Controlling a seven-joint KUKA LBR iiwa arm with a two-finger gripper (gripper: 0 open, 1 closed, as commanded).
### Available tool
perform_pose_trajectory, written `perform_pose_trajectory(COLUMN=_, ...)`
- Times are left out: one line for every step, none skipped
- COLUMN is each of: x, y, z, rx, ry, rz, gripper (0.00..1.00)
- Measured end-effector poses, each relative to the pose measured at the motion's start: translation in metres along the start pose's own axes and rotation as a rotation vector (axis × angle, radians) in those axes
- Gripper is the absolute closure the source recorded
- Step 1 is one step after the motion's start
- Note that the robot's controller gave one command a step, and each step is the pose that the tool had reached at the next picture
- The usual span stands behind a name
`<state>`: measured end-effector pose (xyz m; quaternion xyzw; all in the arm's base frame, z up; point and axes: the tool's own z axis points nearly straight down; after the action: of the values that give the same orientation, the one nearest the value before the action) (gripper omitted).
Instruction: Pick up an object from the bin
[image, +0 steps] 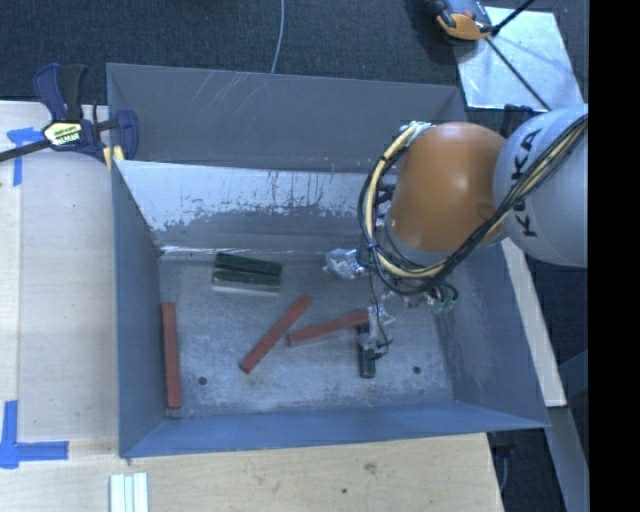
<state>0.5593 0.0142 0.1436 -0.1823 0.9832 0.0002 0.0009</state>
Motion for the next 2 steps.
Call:
perform_pose_trajectory(x=-0.008, y=0.019, z=0.033, rx=0.000, ry=-0.001, rz=0.202, gripper=0.00)
perform_pose_trajectory(x=0.006, y=0.024, z=0.070, rx=0.001, ry=-0.006, rz=0.238, gripper=1.00)
